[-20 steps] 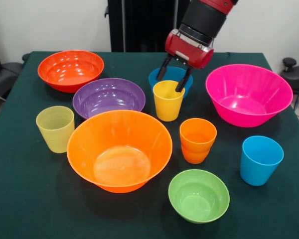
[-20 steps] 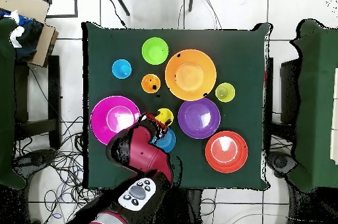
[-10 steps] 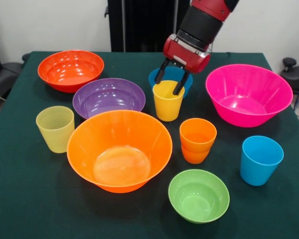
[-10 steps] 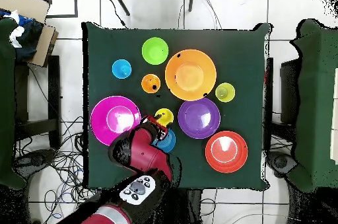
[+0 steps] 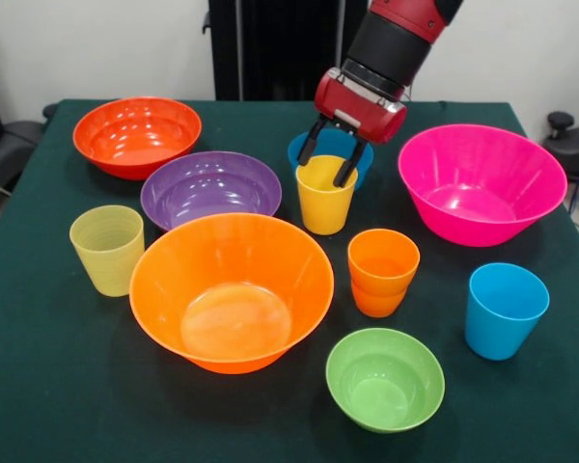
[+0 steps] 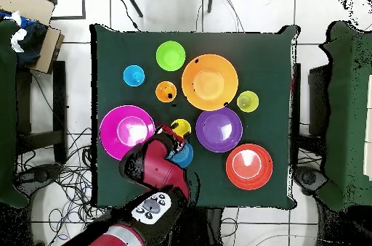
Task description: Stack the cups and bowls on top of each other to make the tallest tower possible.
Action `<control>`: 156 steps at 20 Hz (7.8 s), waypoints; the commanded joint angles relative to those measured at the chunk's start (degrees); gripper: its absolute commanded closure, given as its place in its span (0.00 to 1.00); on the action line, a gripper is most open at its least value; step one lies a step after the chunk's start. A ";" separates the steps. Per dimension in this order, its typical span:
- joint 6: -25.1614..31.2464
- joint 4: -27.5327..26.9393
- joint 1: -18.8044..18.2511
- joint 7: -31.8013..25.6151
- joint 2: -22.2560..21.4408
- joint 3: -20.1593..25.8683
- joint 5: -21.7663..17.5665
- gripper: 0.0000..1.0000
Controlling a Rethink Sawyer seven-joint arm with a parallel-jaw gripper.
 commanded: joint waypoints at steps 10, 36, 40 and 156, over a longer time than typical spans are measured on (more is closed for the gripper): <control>-0.72 -2.07 -0.51 9.69 2.67 8.27 -1.51 0.00; 8.16 -2.18 3.99 9.50 -0.96 5.37 3.02 0.00; 7.84 -2.14 4.06 9.56 -0.76 5.42 3.04 0.00; 0.49 -10.00 -1.63 8.25 9.02 9.62 1.38 0.00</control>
